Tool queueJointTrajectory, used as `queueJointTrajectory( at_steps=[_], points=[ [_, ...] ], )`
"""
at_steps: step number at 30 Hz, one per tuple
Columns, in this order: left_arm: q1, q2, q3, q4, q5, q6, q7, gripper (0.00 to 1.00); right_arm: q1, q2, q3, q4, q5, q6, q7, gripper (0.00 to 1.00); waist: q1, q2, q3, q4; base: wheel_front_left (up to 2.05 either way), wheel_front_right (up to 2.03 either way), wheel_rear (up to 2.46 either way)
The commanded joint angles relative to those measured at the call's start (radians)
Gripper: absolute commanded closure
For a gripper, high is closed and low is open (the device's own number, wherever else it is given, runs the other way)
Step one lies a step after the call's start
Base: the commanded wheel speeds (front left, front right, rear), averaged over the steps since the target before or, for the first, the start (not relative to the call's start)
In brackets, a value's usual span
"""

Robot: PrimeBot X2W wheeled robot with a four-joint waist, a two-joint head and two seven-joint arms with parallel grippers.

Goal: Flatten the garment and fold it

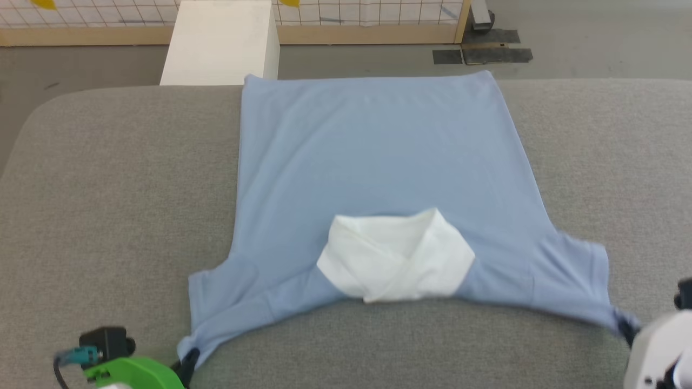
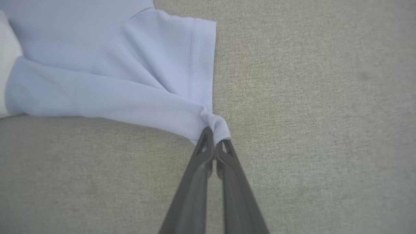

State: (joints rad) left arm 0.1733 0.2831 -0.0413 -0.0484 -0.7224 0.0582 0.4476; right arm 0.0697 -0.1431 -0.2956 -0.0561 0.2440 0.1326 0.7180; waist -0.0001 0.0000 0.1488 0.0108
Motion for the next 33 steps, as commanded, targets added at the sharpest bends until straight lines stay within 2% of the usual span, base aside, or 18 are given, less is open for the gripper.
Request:
queueJointTrajectory(
  at_steps=[1,5,10,18,22,27,28,29,30,31,33],
  points=[
    [0.032,-0.010,0.007,-0.007,-0.005,0.014,-0.011,1.00,0.036,0.018,-0.027,-0.021,-0.010,-0.002,0.031,1.00,0.0001,0.0000,-0.012,0.004,0.00,0.00,0.00],
    [0.085,-0.033,0.014,-0.022,-0.020,0.028,-0.025,1.00,0.123,0.074,-0.088,-0.071,-0.017,-0.002,0.143,1.00,0.0001,0.0000,-0.028,0.007,0.00,0.00,0.00],
    [0.124,-0.040,0.007,-0.014,-0.024,0.036,-0.019,1.00,0.189,0.092,-0.121,-0.075,-0.005,-0.002,0.207,1.00,0.0001,0.0000,-0.034,0.008,0.00,0.00,0.00],
    [0.150,-0.048,-0.012,0.019,-0.026,0.047,-0.001,1.00,0.167,0.093,-0.085,0.109,0.042,-0.002,0.070,1.00,0.0001,0.0000,-0.032,0.000,0.00,0.00,0.00],
    [0.142,-0.060,-0.014,0.017,-0.040,0.037,-0.010,1.00,0.131,0.093,-0.043,0.194,0.053,-0.002,0.013,1.00,0.0001,0.0000,-0.030,0.002,0.00,0.00,0.00],
    [0.135,-0.059,-0.016,0.018,-0.041,0.027,-0.022,1.00,0.116,0.093,-0.034,0.209,0.054,-0.002,-0.007,1.00,0.0001,0.0000,-0.031,0.011,0.00,0.00,0.00],
    [0.134,-0.059,-0.017,0.016,-0.042,0.024,-0.024,1.00,0.116,0.093,-0.037,0.197,0.050,-0.002,-0.009,0.73,0.0001,0.0000,-0.033,0.014,0.00,0.00,0.00],
    [0.133,-0.059,-0.017,0.014,-0.044,0.022,-0.026,1.00,0.118,0.093,-0.038,0.185,0.050,-0.002,-0.008,0.56,0.0001,0.0000,-0.034,0.016,0.00,0.00,0.00],
    [0.134,-0.060,-0.017,0.009,-0.045,0.021,-0.027,1.00,0.121,0.093,-0.039,0.162,0.053,-0.002,-0.007,0.11,0.0001,0.0000,-0.036,0.018,0.00,0.00,0.00],
    [0.135,-0.060,-0.018,0.005,-0.046,0.020,-0.027,1.00,0.122,0.093,-0.042,0.142,0.055,-0.002,-0.008,0.00,0.0001,0.0000,-0.038,0.019,0.00,0.00,0.00],
    [0.138,-0.059,-0.020,-0.007,-0.046,0.019,-0.027,1.00,0.119,0.093,-0.054,0.086,0.056,-0.002,-0.019,0.00,0.0001,0.0000,-0.041,0.021,0.00,0.00,0.00]
  ],
)
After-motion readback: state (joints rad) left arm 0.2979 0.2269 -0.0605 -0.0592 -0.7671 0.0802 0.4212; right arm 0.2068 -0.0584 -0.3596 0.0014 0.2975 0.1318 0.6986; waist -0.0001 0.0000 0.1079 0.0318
